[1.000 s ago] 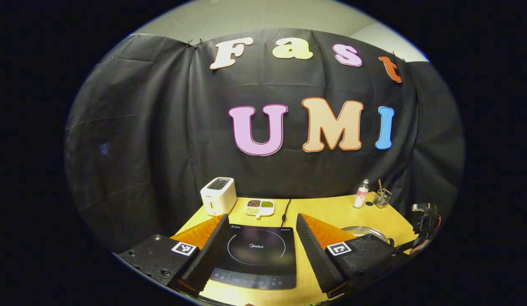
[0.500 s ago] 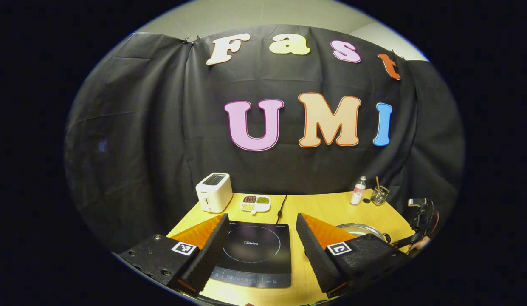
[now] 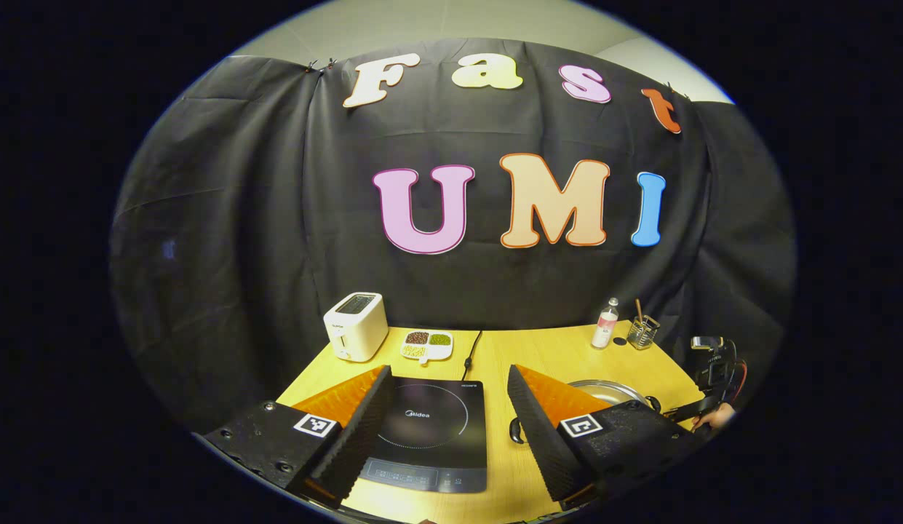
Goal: First push the handle of the pot to place it horizontally, then grasp the pot with both hands and set it on the induction cooktop.
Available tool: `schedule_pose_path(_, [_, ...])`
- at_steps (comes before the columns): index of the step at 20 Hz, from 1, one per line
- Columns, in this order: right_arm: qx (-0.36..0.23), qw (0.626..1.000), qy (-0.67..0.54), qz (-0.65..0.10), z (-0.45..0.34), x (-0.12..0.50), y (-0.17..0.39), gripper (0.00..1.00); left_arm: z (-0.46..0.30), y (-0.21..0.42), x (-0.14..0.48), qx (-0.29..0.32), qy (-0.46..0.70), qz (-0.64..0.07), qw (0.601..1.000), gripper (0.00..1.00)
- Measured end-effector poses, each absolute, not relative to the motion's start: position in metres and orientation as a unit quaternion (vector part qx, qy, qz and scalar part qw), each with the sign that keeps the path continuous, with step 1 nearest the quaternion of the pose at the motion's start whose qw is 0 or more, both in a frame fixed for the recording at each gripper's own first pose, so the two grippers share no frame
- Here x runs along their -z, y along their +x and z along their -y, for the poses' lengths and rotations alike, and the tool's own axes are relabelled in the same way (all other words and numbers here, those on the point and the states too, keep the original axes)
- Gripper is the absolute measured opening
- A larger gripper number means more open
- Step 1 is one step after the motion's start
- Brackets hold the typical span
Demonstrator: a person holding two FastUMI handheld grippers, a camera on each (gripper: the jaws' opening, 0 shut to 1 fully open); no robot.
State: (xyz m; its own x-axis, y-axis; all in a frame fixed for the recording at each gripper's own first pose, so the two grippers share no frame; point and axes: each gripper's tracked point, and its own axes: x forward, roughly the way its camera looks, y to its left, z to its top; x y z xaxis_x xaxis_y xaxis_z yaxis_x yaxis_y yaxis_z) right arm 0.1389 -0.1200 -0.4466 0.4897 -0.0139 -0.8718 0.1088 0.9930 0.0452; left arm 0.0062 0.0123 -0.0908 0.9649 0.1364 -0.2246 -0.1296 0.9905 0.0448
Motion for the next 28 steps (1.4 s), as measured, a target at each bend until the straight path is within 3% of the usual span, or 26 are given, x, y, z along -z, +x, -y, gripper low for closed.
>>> schedule_pose_path(5, [0.046,0.853,0.040,-0.518,0.139,0.445,0.135,0.08,-0.010,0.011,0.105,-0.066,0.008,-0.130,0.989,0.96])
schedule_pose_path(6, [0.046,0.853,0.043,-0.518,0.145,0.439,0.133,0.41,-0.009,0.012,0.111,-0.065,0.006,-0.135,0.989,0.96])
schedule_pose_path(7, [0.046,0.852,0.055,-0.518,0.147,0.441,0.134,0.53,-0.008,0.014,0.117,-0.063,0.003,-0.143,0.988,0.96])
schedule_pose_path(11, [0.047,0.855,0.108,-0.505,0.156,0.422,0.137,0.82,-0.003,0.023,0.148,-0.051,-0.009,-0.178,0.983,0.96])
schedule_pose_path(16, [0.032,0.866,0.148,-0.476,0.155,0.394,0.158,0.89,0.016,0.034,0.192,-0.012,-0.061,-0.243,0.968,0.96])
schedule_pose_path(17, [0.025,0.868,0.148,-0.474,0.152,0.391,0.162,0.96,0.023,0.036,0.201,-0.001,-0.076,-0.257,0.963,0.94])
schedule_pose_path(19, [0.011,0.867,0.154,-0.475,0.144,0.388,0.171,0.96,0.040,0.043,0.218,0.026,-0.104,-0.287,0.952,0.88])
schedule_pose_path(28, [-0.021,0.844,0.162,-0.511,0.116,0.415,0.192,0.95,0.068,0.076,0.288,0.082,-0.120,-0.403,0.903,0.87])
